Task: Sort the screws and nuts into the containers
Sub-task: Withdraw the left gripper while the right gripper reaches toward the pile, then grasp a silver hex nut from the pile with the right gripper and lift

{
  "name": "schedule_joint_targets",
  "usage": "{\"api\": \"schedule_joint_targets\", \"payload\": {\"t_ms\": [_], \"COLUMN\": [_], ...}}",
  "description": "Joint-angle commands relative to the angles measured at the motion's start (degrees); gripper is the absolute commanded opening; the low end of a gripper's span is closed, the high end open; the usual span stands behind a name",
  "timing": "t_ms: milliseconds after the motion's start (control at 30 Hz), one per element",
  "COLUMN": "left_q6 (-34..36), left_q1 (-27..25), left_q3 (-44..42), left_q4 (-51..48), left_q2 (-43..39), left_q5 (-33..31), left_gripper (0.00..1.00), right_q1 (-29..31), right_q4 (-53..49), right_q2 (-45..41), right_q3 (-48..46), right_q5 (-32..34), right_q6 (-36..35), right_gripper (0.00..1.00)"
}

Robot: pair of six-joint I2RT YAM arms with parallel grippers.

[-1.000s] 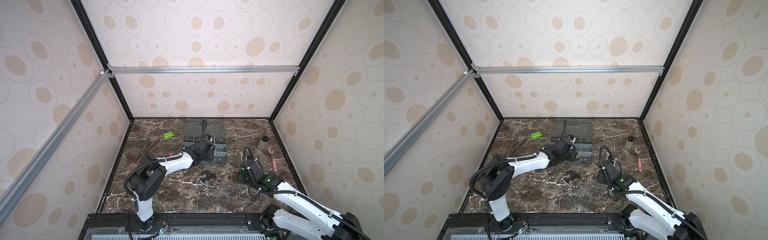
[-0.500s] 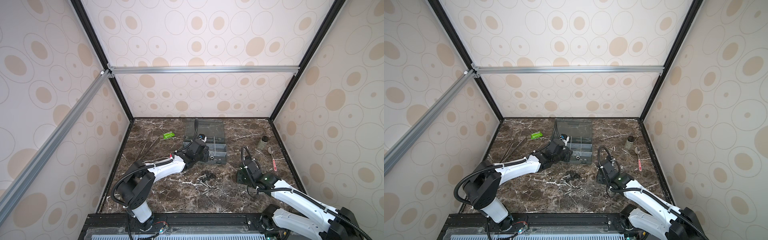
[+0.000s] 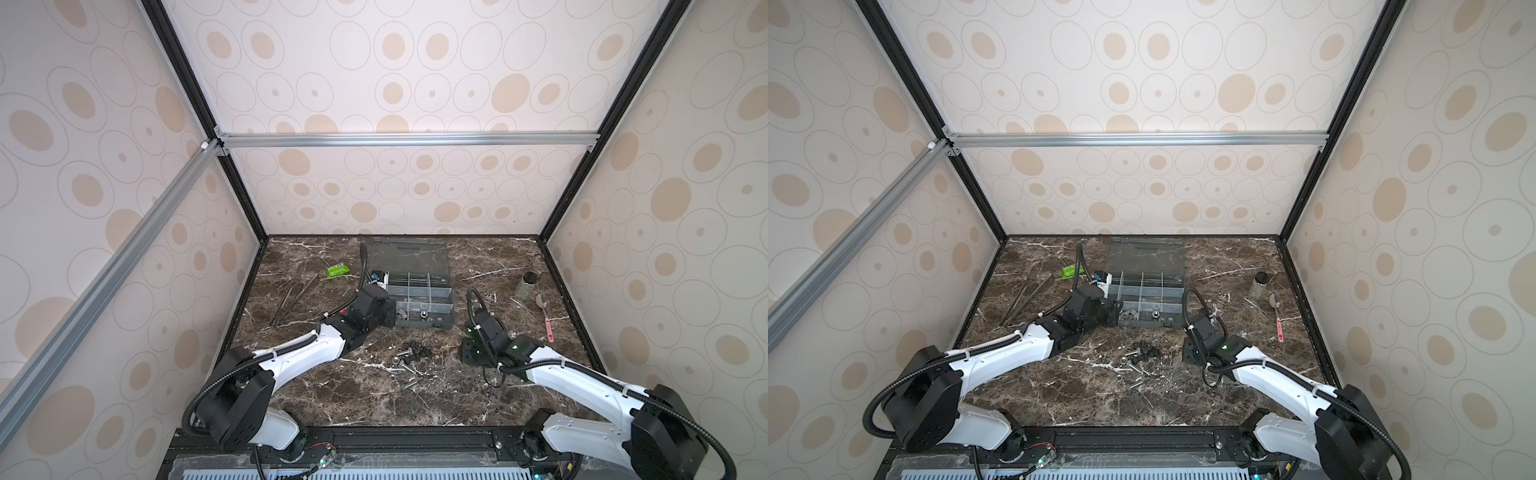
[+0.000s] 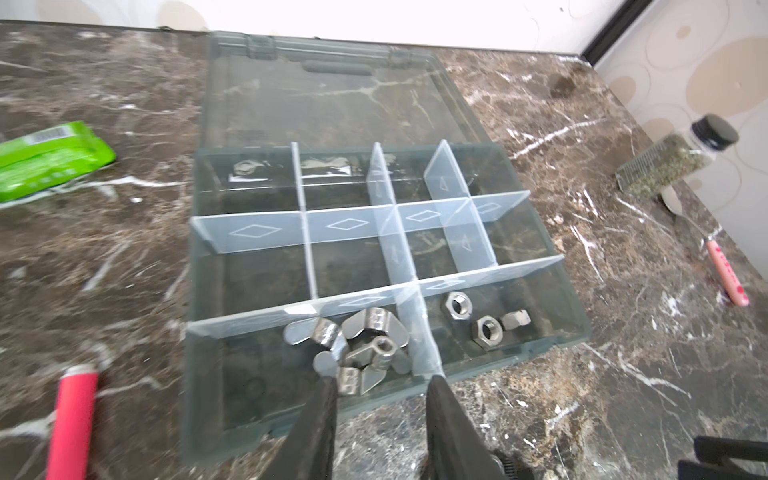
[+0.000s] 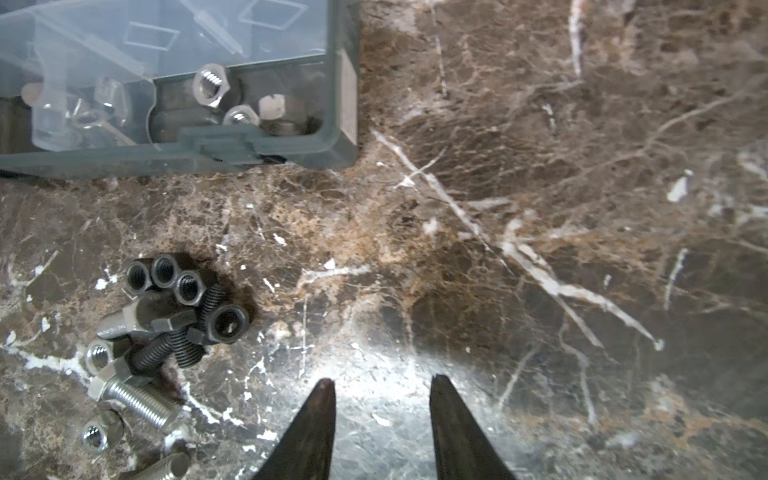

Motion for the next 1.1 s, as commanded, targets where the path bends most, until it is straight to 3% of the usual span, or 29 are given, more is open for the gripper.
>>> {"api": "schedule_joint_targets", "payload": {"t_ms": [0,433,867,1067], "left_q6": [-2.0,-5.1,-8.1,-9.3], "left_q1": [1.6,7.4,12.4,13.4], "left_q3": [-2.7,-12.9,-20.6,-23.0], "left_q4": [0.2,-2.8,-6.2,-6.9], "left_q2": [-3.7,-16.4,-27.5,-30.8], "left_q5": [-2.4,-4.1,-5.1,-4.7], "left_gripper": [0.37,0.39,0.41,0.42], "right_q1": [2.7,14.6,21.9,23.3], "right_q4": [2.0,2.7,0.7,0.3], "right_q2": [3.8,22.1,32.0,35.1], "right_q3": [3.4,17.5,26.9,29.3], "right_q5": [-1.0,-3.7,-7.1,-9.1], "right_q6": [-1.0,-5.1,-9.0,-16.5], "right_gripper": [0.41,0.41,0.41,0.41]}}
